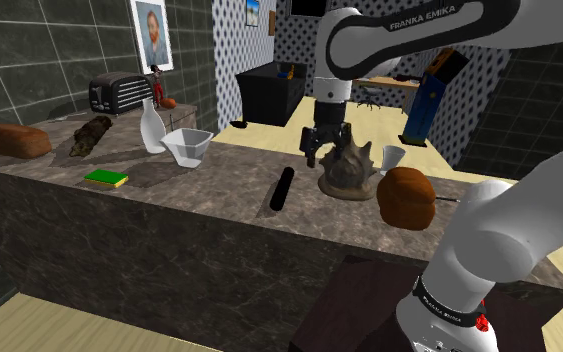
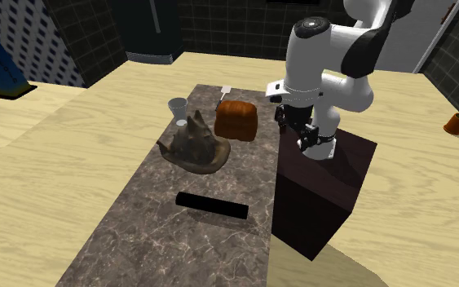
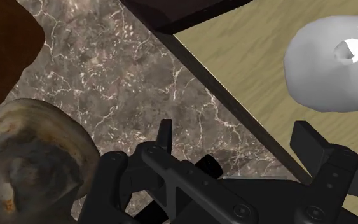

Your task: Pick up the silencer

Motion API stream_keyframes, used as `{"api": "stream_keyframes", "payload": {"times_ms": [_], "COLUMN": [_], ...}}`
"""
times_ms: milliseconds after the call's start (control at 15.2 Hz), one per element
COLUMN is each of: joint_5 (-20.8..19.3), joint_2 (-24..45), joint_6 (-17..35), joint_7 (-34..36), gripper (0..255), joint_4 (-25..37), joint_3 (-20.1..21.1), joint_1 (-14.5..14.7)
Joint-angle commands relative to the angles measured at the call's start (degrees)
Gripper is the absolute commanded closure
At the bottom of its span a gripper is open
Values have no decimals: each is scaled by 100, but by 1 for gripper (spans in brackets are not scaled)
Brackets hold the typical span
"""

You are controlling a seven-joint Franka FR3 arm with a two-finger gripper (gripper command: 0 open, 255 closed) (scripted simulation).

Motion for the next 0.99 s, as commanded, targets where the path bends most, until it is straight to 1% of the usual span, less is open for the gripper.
{"api": "stream_keyframes", "payload": {"times_ms": [0, 462, 924], "joint_5": [32, 174, 423], "joint_2": [361, 1728, 3136], "joint_6": [415, 1676, 2662], "joint_7": [174, 698, 1106], "gripper": [0, 0, 0], "joint_4": [26, 351, 986], "joint_3": [-21, -142, -314], "joint_1": [-71, -275, -456]}}
